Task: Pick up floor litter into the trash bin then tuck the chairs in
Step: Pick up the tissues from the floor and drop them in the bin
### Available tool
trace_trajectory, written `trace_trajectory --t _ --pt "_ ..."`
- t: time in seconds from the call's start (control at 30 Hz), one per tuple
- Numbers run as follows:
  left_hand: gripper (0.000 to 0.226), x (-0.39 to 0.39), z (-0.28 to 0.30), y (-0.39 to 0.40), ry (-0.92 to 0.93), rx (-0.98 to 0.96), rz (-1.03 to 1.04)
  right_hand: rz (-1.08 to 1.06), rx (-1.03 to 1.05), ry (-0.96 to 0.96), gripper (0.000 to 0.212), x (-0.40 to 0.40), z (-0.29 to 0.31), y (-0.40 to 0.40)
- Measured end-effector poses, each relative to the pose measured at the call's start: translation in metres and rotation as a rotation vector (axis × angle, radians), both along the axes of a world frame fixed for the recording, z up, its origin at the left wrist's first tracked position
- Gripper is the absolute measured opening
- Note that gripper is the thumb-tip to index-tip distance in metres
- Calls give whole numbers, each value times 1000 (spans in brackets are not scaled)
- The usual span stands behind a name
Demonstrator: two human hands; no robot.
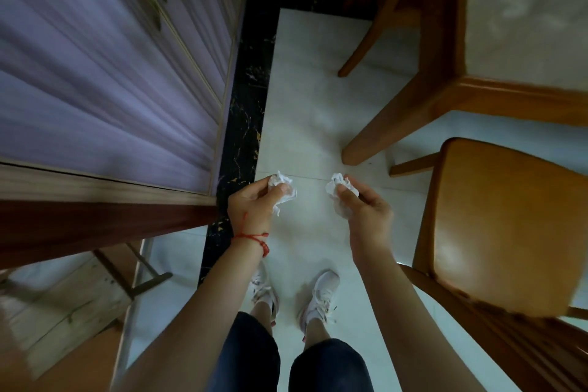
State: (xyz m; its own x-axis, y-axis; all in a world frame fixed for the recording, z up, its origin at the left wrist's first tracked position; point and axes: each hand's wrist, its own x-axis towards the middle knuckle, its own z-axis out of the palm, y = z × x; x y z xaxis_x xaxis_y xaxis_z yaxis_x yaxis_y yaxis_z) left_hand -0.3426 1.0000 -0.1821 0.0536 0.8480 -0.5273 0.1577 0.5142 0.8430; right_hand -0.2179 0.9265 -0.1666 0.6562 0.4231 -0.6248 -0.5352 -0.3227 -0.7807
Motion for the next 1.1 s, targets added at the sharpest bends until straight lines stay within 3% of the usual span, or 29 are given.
trace_trajectory --t 0.4,0.8,1.1 --pt "16 -53 126 -15 -13 54 55 92 34 -49 20 -42 124 -6" --pt "16 -95 158 -52 -15 101 305 355 57 -82 25 -58 143 -16" --pt "20 -103 161 -142 -33 52 689 628 56 -96 19 -62 136 -53"
